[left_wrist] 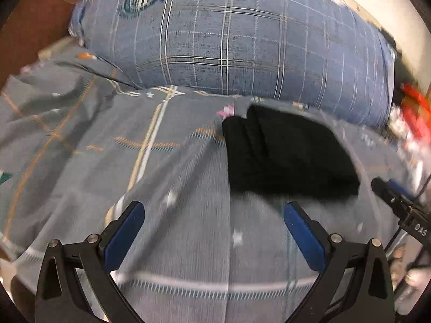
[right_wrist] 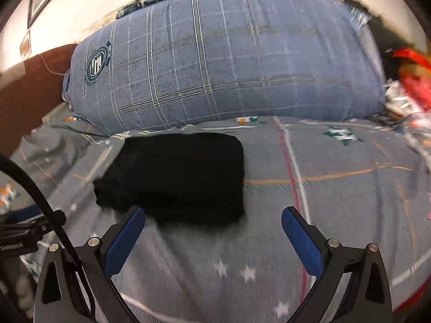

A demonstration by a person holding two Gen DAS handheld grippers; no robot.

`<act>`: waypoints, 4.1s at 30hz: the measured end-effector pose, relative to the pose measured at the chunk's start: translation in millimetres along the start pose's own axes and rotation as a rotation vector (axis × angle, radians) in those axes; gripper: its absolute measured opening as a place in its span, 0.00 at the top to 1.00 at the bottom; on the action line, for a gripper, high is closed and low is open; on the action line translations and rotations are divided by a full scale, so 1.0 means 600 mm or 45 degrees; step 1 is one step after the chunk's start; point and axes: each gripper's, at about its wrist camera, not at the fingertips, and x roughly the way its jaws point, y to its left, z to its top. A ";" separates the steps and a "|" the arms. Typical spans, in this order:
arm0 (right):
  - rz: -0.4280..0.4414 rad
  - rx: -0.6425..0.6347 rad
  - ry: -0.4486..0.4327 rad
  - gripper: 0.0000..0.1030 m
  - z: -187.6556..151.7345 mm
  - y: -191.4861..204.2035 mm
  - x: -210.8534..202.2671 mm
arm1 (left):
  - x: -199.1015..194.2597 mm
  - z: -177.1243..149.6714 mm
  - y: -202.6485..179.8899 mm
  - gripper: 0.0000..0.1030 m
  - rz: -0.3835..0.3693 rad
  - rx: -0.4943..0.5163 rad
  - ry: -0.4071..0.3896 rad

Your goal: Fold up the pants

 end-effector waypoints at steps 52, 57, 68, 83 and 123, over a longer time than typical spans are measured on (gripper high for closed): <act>0.354 0.541 0.081 0.59 0.162 -0.132 0.220 | 0.182 0.218 0.014 0.57 -0.341 -0.245 0.193; 0.511 0.592 -0.022 0.55 0.175 -0.131 0.196 | 0.158 0.256 -0.022 0.54 -0.436 -0.229 0.120; 0.642 0.753 0.163 0.47 0.148 -0.141 0.310 | 0.296 0.218 -0.043 0.53 -0.409 -0.311 0.289; 0.385 0.462 -0.057 0.28 0.127 -0.068 0.066 | -0.002 0.130 -0.017 0.36 -0.063 -0.006 -0.111; 0.088 0.056 -0.092 0.12 -0.019 0.035 0.033 | -0.086 -0.011 -0.113 0.00 0.350 0.168 -0.287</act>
